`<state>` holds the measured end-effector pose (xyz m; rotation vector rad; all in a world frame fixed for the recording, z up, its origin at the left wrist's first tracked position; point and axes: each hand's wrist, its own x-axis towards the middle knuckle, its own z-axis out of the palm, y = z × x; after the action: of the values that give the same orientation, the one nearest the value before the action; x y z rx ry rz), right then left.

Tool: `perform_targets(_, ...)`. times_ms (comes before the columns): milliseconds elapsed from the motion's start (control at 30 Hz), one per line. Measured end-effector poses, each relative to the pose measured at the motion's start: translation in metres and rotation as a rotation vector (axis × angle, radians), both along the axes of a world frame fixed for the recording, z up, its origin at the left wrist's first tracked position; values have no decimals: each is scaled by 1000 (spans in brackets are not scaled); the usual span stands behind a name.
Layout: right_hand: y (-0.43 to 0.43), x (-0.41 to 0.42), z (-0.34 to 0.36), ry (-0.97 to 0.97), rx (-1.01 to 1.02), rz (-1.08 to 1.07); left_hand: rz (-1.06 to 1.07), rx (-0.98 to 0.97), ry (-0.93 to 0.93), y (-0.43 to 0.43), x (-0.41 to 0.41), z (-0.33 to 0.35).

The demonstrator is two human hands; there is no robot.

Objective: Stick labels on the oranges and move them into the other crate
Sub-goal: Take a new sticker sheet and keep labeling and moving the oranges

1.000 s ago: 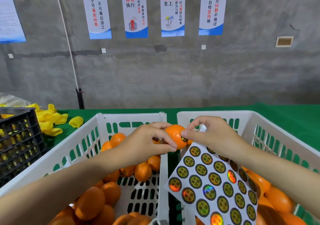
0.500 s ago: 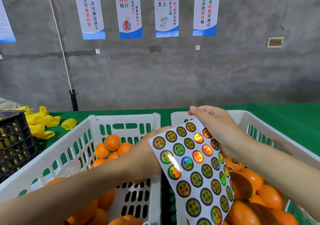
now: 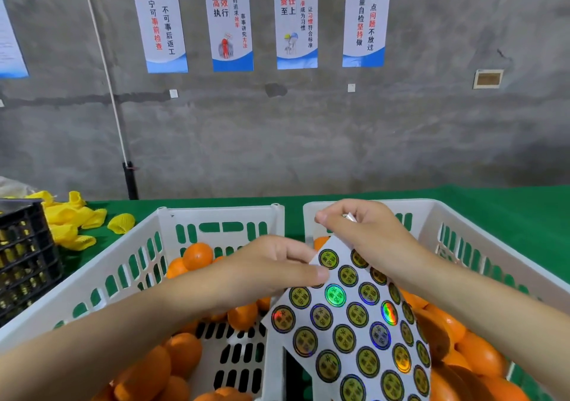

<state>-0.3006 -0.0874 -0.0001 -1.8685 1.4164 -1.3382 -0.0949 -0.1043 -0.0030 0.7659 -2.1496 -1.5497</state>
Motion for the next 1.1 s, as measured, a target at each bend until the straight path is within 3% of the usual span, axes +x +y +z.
perform_targets(167,-2,-1,-4,-6,-118,-128,137,-7,25,-3,0,-1)
perform_targets(300,1,-2,-6,336,-360,-339,309,-43,69,-7,1,-2)
perform_targets(433,8,3,-7,633,-589,-297,394,-97,71,-8,-1,-5)
perform_targets(533,9,6,-12,700,-566,-191,367,-146,86,-7,-2,-7)
perform_targets(867,13,8,-9,624,-388,-27,274,-353,56,-6,4,-13)
perform_targets(1100,15,8,-9,628,-369,32,228,-335,22,0,8,-9)
